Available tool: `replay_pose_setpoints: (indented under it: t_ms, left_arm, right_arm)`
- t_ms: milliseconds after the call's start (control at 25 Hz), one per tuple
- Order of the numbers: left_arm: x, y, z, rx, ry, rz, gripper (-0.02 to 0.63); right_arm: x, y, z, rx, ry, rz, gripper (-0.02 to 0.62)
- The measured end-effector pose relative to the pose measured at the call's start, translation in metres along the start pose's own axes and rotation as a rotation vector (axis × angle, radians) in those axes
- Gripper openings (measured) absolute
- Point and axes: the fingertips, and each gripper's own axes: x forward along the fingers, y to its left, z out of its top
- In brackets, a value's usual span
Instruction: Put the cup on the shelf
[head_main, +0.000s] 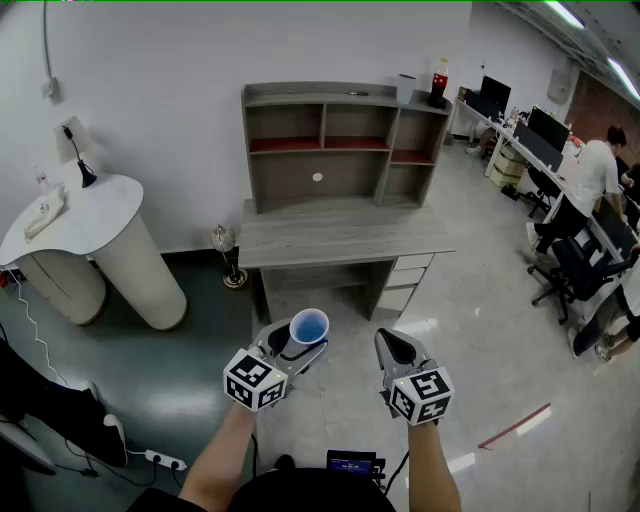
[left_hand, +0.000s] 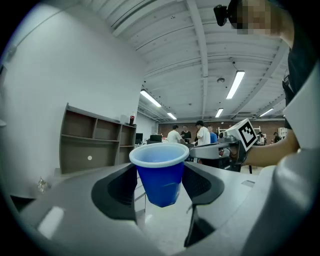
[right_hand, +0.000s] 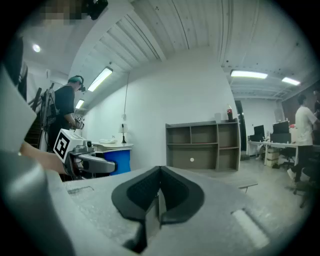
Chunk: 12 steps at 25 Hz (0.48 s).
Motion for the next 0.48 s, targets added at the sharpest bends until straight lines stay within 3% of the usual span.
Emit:
replay_pose_setpoints:
  t_ms: [480]
  left_arm:
    - [0.006, -0.007, -0.002, 0.002, 0.008, 0.000, 0.289]
  right_arm:
    - [-0.007, -0.011, -0.001, 0.025, -0.005, -0.025, -0.002]
